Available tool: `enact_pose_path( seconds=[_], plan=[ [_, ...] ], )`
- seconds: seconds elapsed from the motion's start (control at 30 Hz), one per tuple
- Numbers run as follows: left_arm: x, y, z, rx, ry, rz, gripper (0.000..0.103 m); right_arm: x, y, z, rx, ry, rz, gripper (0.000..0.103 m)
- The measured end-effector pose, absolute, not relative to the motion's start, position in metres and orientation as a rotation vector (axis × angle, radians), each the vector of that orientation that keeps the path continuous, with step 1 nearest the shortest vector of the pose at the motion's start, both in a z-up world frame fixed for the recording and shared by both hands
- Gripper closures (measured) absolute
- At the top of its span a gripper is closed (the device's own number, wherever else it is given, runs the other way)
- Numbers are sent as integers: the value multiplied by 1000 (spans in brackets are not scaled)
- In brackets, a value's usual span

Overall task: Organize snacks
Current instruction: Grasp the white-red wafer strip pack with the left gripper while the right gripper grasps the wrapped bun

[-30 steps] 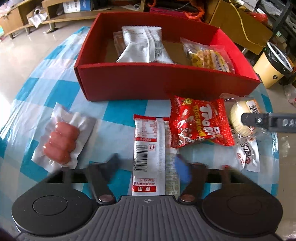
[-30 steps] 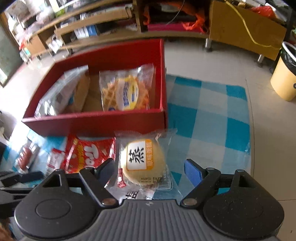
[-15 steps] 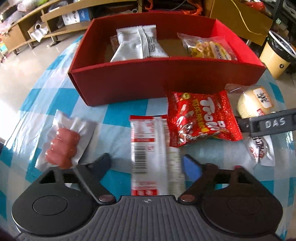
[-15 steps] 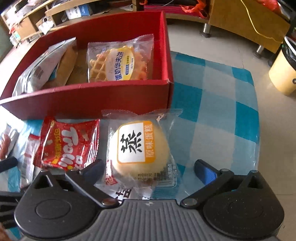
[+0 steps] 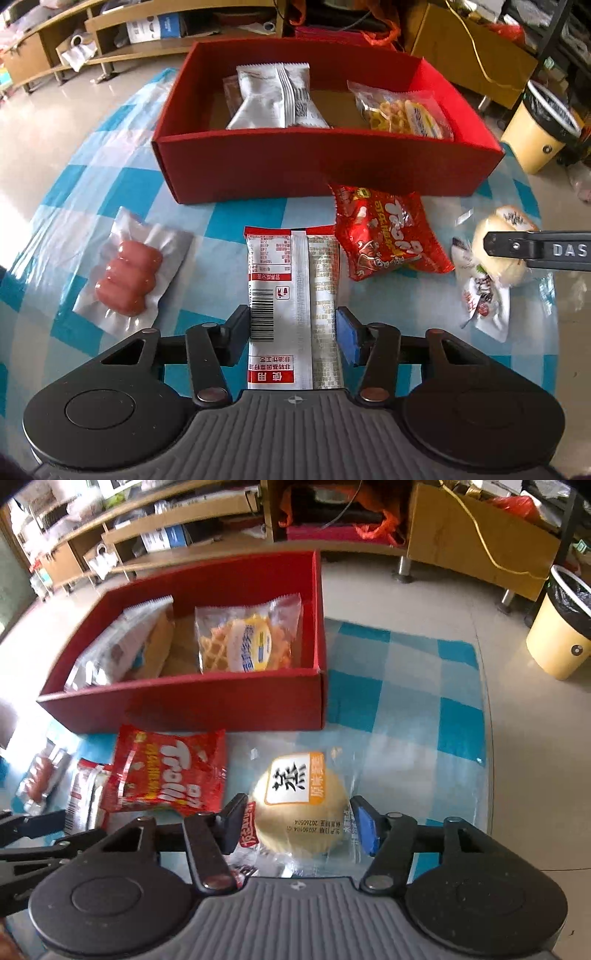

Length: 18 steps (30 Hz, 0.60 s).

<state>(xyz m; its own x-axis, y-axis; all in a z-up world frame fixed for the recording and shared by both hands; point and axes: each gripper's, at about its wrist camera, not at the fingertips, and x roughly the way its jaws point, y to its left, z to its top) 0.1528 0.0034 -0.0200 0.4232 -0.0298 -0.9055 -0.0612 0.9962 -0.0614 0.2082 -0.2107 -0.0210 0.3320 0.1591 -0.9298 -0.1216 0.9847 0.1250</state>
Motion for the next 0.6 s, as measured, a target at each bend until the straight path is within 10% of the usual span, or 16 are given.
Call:
enact_pose_path(
  seconds=[0.1, 0.27, 0.4, 0.6],
  plan=[
    [149, 9, -11, -123, 1117, 7, 63, 201, -218, -11, 74, 1199, 177, 45],
    [146, 15, -3, -168, 1097, -7, 58, 190, -223, -7, 73, 1197, 159, 45],
    [150, 14, -11, -162, 1107, 10, 27, 189, -223, -8, 81, 1203, 164, 51],
    [170, 7, -38, -123, 1136, 54, 19, 197, -223, -14, 102, 1227, 175, 51]
  ],
)
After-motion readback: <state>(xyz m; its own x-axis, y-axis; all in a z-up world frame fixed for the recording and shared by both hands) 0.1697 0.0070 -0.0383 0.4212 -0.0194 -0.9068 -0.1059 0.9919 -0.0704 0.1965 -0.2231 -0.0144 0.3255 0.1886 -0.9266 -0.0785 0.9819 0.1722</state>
